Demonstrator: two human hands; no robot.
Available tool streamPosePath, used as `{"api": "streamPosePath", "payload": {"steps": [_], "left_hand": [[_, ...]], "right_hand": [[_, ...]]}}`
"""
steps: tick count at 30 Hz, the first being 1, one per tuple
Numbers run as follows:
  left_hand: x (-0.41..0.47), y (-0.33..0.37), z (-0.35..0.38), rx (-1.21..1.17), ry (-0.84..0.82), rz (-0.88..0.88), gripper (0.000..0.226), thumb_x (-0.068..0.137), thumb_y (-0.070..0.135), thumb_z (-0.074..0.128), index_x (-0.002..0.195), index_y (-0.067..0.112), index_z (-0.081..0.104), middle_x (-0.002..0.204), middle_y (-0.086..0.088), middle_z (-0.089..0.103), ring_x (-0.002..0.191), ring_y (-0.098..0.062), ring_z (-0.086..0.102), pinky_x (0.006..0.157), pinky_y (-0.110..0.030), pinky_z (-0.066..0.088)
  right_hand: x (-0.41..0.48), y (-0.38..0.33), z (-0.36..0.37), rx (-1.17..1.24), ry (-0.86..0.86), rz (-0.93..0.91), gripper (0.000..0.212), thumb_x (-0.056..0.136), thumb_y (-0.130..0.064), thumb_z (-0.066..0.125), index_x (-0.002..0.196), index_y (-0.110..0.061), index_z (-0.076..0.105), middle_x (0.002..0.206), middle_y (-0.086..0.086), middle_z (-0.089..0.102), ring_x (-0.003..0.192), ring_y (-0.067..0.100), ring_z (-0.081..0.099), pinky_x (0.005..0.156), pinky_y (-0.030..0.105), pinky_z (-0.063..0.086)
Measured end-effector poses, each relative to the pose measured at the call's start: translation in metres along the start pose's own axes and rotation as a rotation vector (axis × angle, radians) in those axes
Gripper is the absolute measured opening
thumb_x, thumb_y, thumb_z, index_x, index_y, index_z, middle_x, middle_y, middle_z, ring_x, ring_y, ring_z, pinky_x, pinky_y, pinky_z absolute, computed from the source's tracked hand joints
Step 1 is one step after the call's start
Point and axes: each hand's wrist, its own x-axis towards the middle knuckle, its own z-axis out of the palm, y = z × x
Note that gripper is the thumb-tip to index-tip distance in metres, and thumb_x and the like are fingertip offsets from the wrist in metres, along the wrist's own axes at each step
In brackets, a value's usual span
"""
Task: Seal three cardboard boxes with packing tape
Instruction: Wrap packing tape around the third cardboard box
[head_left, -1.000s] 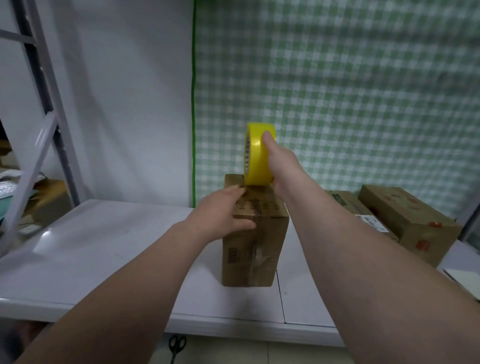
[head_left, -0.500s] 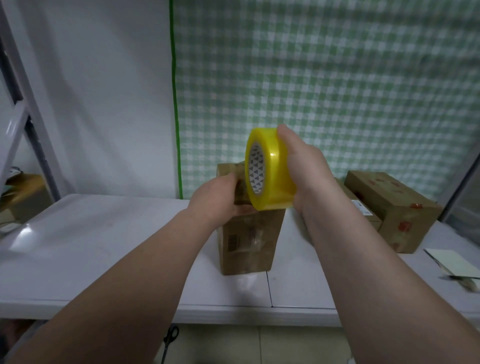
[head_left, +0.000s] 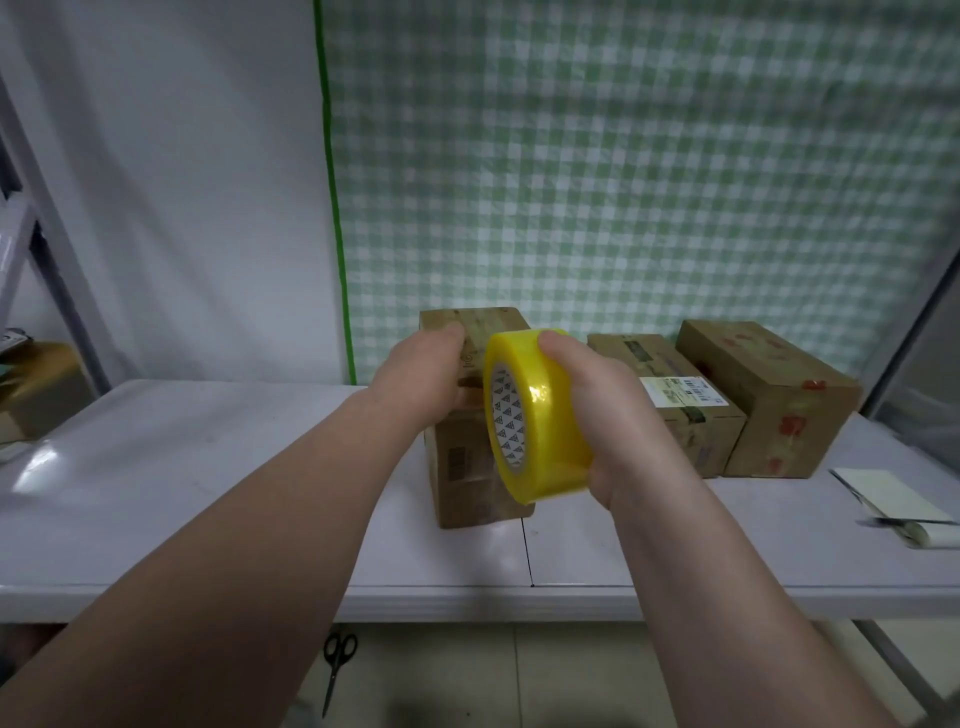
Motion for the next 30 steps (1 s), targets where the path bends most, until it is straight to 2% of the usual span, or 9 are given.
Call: {"api": "streamPosePath", "payload": {"steps": [5,7,10,12,16,24,26,28,30], "left_hand": [[0.0,0.002,-0.006,-0.035,-0.074,0.004,0.072,0.064,0.037,0.085,0.121,0.013,0.049,0.11,-0.006,0.058,0.097,-0.022,0.055,0.078,-0.034,0.047],[0.0,0.002,-0.006,-0.038,-0.067,0.002,0.076,0.063,0.039,0.085,0.124,0.013,0.048,0.112,-0.007,0.058,0.099,-0.023,0.055,0.082,-0.036,0.049],[0.0,0.002,-0.005,-0.033,-0.064,-0.003,0.075,0.064,0.037,0.085,0.124,0.013,0.047,0.113,-0.007,0.058,0.1,-0.023,0.055,0.083,-0.037,0.049],[0.0,0.003,-0.005,-0.025,-0.063,0.0,0.071,0.066,0.036,0.084,0.123,0.013,0.048,0.112,-0.008,0.058,0.099,-0.024,0.055,0.081,-0.037,0.049],[0.0,0.004,-0.004,0.003,-0.049,-0.001,0.066,0.069,0.034,0.081,0.122,0.012,0.049,0.112,-0.008,0.059,0.099,-0.024,0.055,0.079,-0.035,0.049],[0.002,0.008,-0.002,0.02,-0.037,0.036,0.061,0.068,0.034,0.082,0.115,0.012,0.05,0.103,-0.006,0.058,0.088,-0.021,0.051,0.068,-0.032,0.041],[0.003,0.006,-0.001,0.033,-0.028,0.062,0.055,0.069,0.033,0.08,0.112,0.013,0.052,0.102,-0.005,0.059,0.089,-0.022,0.053,0.068,-0.031,0.039],[0.004,0.005,-0.001,0.059,-0.022,0.09,0.046,0.07,0.033,0.077,0.104,0.015,0.052,0.101,-0.007,0.061,0.082,-0.02,0.05,0.065,-0.031,0.037],[0.004,0.005,0.0,0.055,-0.029,0.095,0.046,0.069,0.034,0.077,0.102,0.016,0.052,0.099,-0.006,0.061,0.082,-0.02,0.051,0.065,-0.031,0.037]], "right_hand": [[0.001,0.01,0.004,0.01,0.008,0.011,0.042,0.088,-0.042,0.06,0.101,-0.002,0.059,0.113,0.025,0.062,0.104,0.044,0.059,0.09,0.057,0.048],[0.002,0.014,0.005,0.024,0.003,0.019,0.037,0.087,-0.043,0.061,0.088,-0.007,0.064,0.099,0.021,0.07,0.091,0.04,0.067,0.089,0.053,0.05],[0.002,0.018,0.008,0.047,0.003,0.001,0.038,0.087,-0.043,0.061,0.094,-0.006,0.064,0.083,0.009,0.064,0.077,0.028,0.062,0.087,0.052,0.052],[0.0,0.018,0.007,0.062,0.01,0.008,0.04,0.088,-0.043,0.06,0.101,-0.005,0.062,0.086,0.012,0.066,0.079,0.031,0.063,0.087,0.054,0.051],[-0.006,0.019,0.007,0.13,0.025,0.043,0.043,0.088,-0.042,0.061,0.104,-0.002,0.058,0.115,0.026,0.06,0.106,0.046,0.057,0.087,0.061,0.048],[-0.011,0.015,0.008,0.165,-0.014,0.039,0.061,0.087,-0.046,0.061,0.119,0.005,0.051,0.121,0.029,0.053,0.111,0.048,0.051,0.087,0.068,0.045],[-0.012,0.01,0.008,0.163,0.001,0.013,0.055,0.086,-0.046,0.061,0.113,0.001,0.055,0.118,0.027,0.055,0.11,0.047,0.053,0.088,0.066,0.046],[-0.011,0.001,0.008,0.135,0.025,-0.047,0.037,0.086,-0.047,0.061,0.093,-0.011,0.059,0.104,0.023,0.064,0.102,0.043,0.06,0.088,0.061,0.05],[-0.012,-0.004,0.007,0.107,0.041,-0.082,0.036,0.086,-0.048,0.061,0.084,-0.013,0.057,0.091,0.021,0.069,0.096,0.04,0.064,0.087,0.057,0.052]]}}
